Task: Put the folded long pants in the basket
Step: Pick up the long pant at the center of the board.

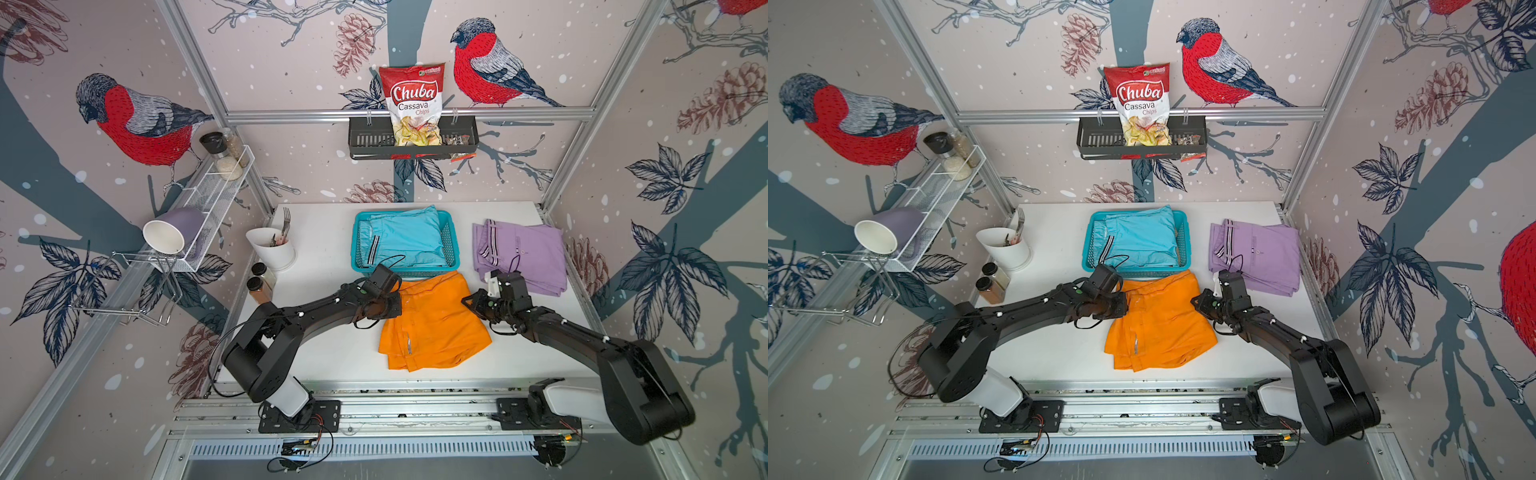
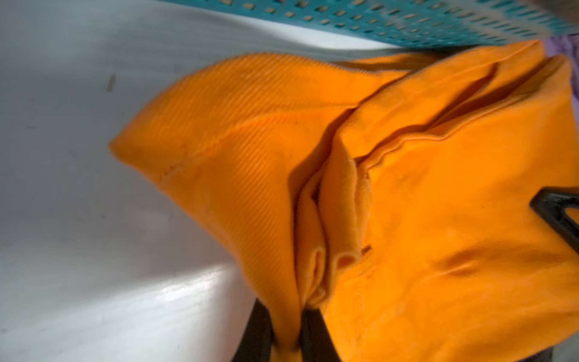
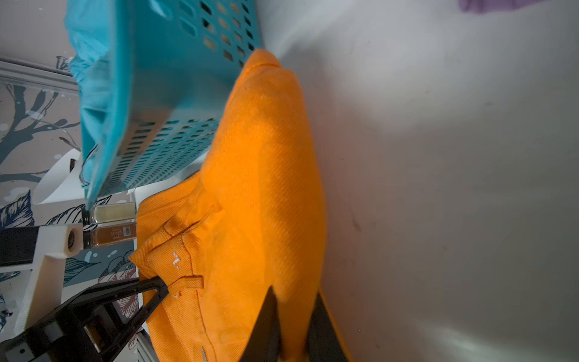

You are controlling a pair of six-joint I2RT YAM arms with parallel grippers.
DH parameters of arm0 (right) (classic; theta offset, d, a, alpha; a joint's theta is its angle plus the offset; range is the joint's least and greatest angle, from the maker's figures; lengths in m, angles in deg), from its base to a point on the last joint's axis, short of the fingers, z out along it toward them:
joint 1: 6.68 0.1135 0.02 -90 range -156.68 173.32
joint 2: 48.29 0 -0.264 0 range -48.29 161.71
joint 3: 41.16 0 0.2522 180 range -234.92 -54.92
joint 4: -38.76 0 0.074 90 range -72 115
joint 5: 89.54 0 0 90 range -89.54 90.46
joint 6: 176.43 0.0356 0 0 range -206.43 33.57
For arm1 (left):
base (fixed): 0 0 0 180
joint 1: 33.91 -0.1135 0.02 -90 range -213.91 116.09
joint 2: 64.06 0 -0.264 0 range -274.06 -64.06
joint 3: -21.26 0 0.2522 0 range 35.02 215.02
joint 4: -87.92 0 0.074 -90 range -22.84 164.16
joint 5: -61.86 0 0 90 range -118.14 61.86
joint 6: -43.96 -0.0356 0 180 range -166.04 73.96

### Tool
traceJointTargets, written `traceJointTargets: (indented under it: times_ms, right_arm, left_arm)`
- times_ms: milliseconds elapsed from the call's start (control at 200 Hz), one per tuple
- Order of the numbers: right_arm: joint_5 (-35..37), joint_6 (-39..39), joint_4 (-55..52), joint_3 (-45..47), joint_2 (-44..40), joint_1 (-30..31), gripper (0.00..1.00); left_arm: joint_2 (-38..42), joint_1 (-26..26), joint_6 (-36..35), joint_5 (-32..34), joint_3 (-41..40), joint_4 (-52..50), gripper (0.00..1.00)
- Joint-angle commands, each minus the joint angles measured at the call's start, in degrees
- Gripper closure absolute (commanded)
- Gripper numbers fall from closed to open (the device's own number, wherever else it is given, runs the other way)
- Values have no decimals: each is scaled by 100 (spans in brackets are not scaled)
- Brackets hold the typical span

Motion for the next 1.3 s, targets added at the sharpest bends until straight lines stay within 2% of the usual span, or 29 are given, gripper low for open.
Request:
traceJointTargets:
  times_ms: [0, 295, 490, 660, 790, 830, 910, 950, 1030, 1120, 1190, 1235, 1295]
  right_arm:
    - [419, -135, -193, -84, -455, 222, 100]
    - [1872, -226, -725, -88, -2306, 794, 100]
    - [2151, -363, -764, -180, -2657, 933, 100]
    - [2431, -647, -1228, -1137, -2305, 932, 100]
    - [2252, -674, -1314, -2055, -1913, 905, 100]
    - [2152, -692, -1337, -2357, -1699, 891, 100]
    - [2000, -732, -1558, -3070, -1138, 865, 100]
    - [1966, -792, -1698, -3435, -829, 845, 100]
    - [1962, -939, -1866, -4085, -285, 763, 100]
    - [1921, -1261, -1870, -4592, 292, 602, 100]
    - [1803, -1573, -1882, -4867, 733, 437, 100]
    - [1694, -1687, -1884, -4981, 1022, 277, 100]
    - [1346, -1513, -2006, -5220, 1449, -40, 100]
  left_arm:
    - [365, 55, -53, -21, -102, 305, 100]
    - [1222, 113, -18, 132, -362, 436, 100]
    - [1658, 113, 41, 126, -197, 130, 100]
    - [1843, -52, 268, -409, 651, -711, 100]
    - [1592, -368, 164, -202, 2116, -1630, 100]
    - [1393, -578, 108, -297, 2533, -1888, 100]
    - [897, -1118, -106, -1079, 3193, -2110, 100]
    - [596, -1347, -162, -1218, 3581, -2360, 100]
    - [2, -1618, -418, -1072, 4343, -2721, 100]
    - [-696, -1672, -1006, -674, 5212, -3004, 100]
    - [-1134, -1762, -1535, -611, 5559, -3025, 100]
    - [-1339, -2056, -1564, -1128, 5494, -2934, 100]
    - [-1563, -2704, -1400, -2456, 5377, -2708, 100]
